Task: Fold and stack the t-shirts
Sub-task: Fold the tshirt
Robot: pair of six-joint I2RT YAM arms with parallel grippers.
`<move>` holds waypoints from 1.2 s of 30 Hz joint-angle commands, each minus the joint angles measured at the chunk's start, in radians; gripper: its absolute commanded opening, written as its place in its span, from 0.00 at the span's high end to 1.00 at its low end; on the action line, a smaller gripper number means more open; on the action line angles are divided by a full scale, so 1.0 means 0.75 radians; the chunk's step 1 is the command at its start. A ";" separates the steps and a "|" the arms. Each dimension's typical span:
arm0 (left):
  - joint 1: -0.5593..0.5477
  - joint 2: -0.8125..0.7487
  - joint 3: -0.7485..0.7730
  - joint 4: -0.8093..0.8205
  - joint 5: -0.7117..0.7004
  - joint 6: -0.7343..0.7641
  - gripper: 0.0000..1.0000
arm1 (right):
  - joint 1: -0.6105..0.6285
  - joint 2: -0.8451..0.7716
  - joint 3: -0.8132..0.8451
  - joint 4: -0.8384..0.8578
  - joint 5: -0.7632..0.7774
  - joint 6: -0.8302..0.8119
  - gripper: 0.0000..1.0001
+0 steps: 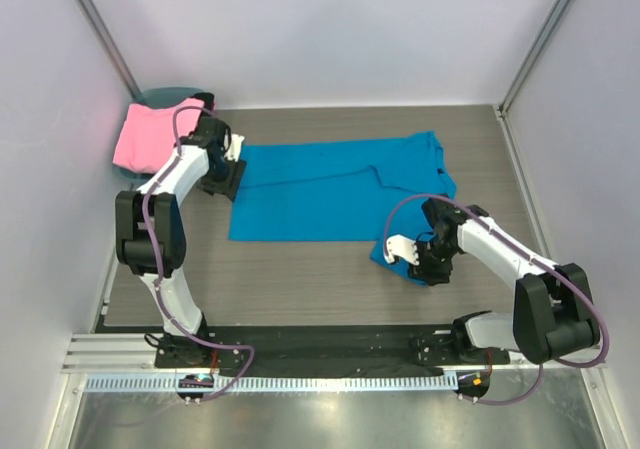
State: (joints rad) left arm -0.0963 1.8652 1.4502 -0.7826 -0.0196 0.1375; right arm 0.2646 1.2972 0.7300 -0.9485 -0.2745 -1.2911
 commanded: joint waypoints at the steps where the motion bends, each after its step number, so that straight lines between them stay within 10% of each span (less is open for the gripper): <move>1: 0.014 -0.055 -0.005 -0.004 -0.023 0.007 0.41 | 0.032 0.007 -0.014 0.005 -0.010 -0.050 0.50; 9: 0.016 -0.051 0.005 -0.004 -0.037 0.015 0.44 | 0.069 0.033 -0.047 0.015 0.006 -0.068 0.55; 22: 0.089 -0.192 -0.168 -0.090 0.104 -0.022 0.46 | 0.089 0.044 -0.057 0.115 0.084 0.026 0.99; 36: 0.186 -0.131 -0.271 -0.216 0.398 -0.018 0.57 | 0.087 -0.003 -0.008 0.113 0.147 0.167 0.99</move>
State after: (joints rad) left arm 0.0448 1.7279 1.2274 -0.9211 0.1944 0.1337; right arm 0.3256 1.2770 0.6865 -0.8799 -0.1905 -1.1954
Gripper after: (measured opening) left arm 0.431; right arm 0.028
